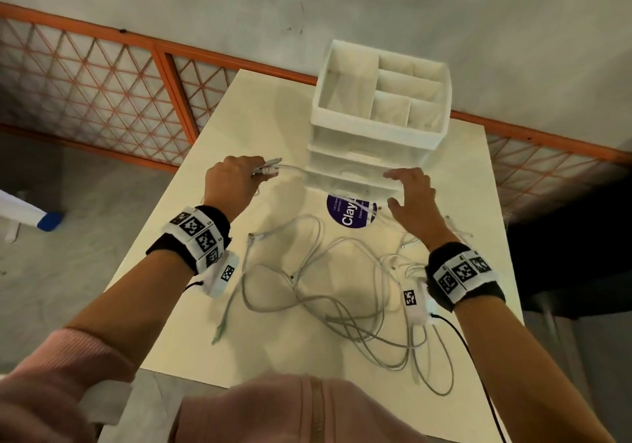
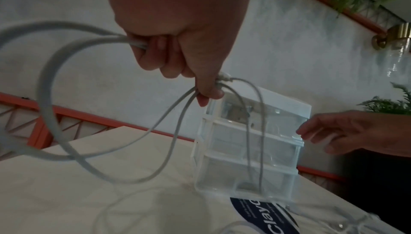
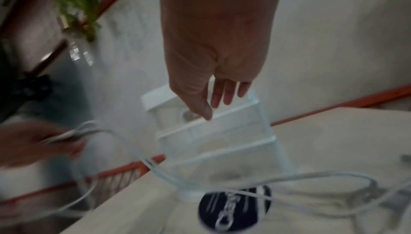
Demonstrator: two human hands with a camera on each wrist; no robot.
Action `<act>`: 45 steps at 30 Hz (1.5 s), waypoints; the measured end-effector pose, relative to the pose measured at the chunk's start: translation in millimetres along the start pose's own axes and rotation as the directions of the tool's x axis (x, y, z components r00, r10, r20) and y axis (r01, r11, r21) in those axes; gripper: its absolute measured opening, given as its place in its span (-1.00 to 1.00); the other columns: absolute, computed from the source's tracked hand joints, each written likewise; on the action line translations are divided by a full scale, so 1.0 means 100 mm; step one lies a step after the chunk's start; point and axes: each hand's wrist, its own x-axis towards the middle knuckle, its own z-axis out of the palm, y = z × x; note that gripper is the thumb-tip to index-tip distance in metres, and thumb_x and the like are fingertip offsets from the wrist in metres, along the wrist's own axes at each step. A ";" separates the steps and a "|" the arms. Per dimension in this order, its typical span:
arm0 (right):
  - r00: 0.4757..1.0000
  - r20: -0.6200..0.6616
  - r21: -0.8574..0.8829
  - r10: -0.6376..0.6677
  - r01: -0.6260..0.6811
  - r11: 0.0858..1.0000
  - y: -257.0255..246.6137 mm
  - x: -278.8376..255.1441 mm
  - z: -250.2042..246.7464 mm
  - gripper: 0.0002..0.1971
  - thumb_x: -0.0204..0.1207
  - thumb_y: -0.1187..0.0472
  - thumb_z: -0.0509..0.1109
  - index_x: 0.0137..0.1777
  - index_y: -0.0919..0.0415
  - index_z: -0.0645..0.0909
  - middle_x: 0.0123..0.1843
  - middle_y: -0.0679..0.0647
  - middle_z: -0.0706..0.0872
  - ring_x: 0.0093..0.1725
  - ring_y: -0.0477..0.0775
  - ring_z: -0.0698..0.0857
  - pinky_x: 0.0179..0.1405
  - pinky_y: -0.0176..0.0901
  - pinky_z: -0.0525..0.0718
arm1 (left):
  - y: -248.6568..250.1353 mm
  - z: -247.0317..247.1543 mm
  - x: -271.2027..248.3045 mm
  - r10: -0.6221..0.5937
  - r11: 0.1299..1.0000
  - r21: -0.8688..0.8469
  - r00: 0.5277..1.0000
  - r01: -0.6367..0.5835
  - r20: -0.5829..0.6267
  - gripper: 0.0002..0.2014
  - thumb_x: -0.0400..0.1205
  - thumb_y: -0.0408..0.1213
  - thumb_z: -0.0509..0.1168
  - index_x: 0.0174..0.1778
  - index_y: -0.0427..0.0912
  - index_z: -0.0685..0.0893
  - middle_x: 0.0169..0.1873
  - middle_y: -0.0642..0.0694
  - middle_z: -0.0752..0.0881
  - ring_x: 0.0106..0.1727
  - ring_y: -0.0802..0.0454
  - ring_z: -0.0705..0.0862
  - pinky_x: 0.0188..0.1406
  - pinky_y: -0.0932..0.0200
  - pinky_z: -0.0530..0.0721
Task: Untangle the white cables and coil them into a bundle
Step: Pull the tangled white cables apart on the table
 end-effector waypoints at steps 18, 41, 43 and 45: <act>0.767 0.634 -0.106 -0.097 0.210 0.972 -0.59 0.13 1.15 -0.81 0.66 0.30 0.21 0.20 0.27 0.57 0.07 0.15 0.47 0.21 0.29 0.56 0.12 -0.01 0.47 | 0.22 0.15 0.10 -0.031 0.977 -0.198 0.965 0.085 0.260 -0.65 0.56 0.07 0.34 -0.23 -0.20 0.63 -0.32 -0.15 0.60 -0.23 -0.13 0.53 -0.30 0.13 0.34; 0.917 0.378 0.500 -0.127 -0.087 0.861 -1.15 -0.25 0.20 -0.41 0.34 0.10 0.60 0.31 0.15 0.43 -0.35 0.02 0.58 -0.47 -0.11 0.59 -0.44 -0.32 0.58 | 0.91 -0.28 -0.25 0.026 0.263 -0.933 0.965 0.246 0.262 -0.63 0.78 -0.10 -0.06 -0.28 -0.15 0.45 -0.35 -0.01 0.53 -0.26 0.04 0.58 -0.07 0.18 0.60; 0.926 0.345 0.496 -0.152 -0.042 0.867 -1.16 -0.25 0.29 -0.54 0.36 0.08 0.59 0.21 0.18 0.57 -0.30 -0.05 0.62 -0.37 -0.14 0.61 -0.36 -0.36 0.54 | 1.02 -0.47 -0.26 0.148 0.056 -0.963 0.952 0.264 0.269 -0.63 0.78 -0.12 -0.11 -0.29 -0.17 0.37 -0.45 -0.02 0.49 -0.43 0.04 0.56 -0.21 0.15 0.66; 0.927 0.353 0.500 -0.126 -0.073 0.863 -1.11 -0.26 0.35 -0.79 0.36 0.10 0.60 -0.15 0.14 0.63 -0.18 0.03 0.69 -0.20 -0.08 0.62 -0.19 -0.30 0.50 | 1.09 -0.63 -0.25 0.189 -0.002 -0.974 0.956 0.229 0.224 -0.63 0.79 -0.11 -0.14 -0.31 -0.14 0.32 -0.53 0.03 0.35 -0.57 0.13 0.34 -0.47 0.25 0.52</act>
